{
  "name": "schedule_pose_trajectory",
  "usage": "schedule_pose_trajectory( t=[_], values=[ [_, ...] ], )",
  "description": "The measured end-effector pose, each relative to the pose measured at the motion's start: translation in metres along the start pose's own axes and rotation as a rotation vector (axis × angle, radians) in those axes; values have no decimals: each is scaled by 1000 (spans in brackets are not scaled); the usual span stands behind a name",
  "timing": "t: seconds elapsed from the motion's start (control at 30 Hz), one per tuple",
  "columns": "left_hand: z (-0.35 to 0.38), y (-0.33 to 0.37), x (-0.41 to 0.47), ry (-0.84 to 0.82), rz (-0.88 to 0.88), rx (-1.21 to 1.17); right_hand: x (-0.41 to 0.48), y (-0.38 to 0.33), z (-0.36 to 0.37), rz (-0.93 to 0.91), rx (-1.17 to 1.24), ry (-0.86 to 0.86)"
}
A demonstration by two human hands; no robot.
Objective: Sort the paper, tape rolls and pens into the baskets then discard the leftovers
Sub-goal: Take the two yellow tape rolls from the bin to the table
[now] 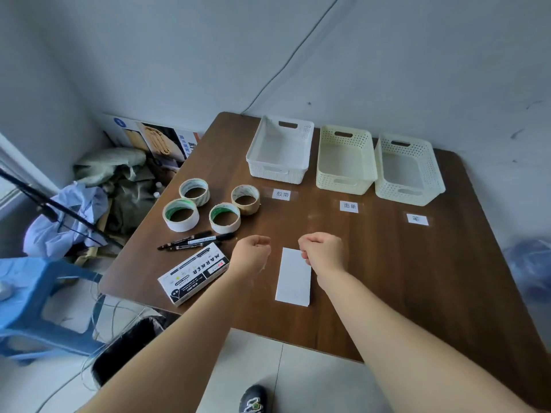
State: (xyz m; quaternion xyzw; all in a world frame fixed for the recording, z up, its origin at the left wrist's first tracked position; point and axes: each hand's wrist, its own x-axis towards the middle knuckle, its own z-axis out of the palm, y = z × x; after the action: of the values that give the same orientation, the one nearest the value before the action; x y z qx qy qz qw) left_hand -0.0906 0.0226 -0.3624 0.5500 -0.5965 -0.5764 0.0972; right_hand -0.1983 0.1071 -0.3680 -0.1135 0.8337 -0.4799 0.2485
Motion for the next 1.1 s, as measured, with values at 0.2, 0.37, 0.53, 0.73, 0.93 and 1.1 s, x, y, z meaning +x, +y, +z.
schedule_pose_trajectory(
  t=[0.2,0.37,0.53,0.73,0.93,1.1],
  values=[
    [-37,1,-63,57,-4,-254,-53,-33,-6,-90,41,-111],
    [-85,-12,-121,205,38,-423,-112,-57,12,-198,44,-276],
    [-144,-46,-181,430,103,-496,-180,-77,47,-285,16,-520],
    [-210,-105,-259,666,97,-613,-281,-84,95,-370,13,-841],
    [-268,-169,-347,907,59,-662,-387,-83,138,-453,-45,-1111],
    [-311,-230,-427,1068,52,-718,-485,-72,168,-555,-100,-1304]
  ],
)
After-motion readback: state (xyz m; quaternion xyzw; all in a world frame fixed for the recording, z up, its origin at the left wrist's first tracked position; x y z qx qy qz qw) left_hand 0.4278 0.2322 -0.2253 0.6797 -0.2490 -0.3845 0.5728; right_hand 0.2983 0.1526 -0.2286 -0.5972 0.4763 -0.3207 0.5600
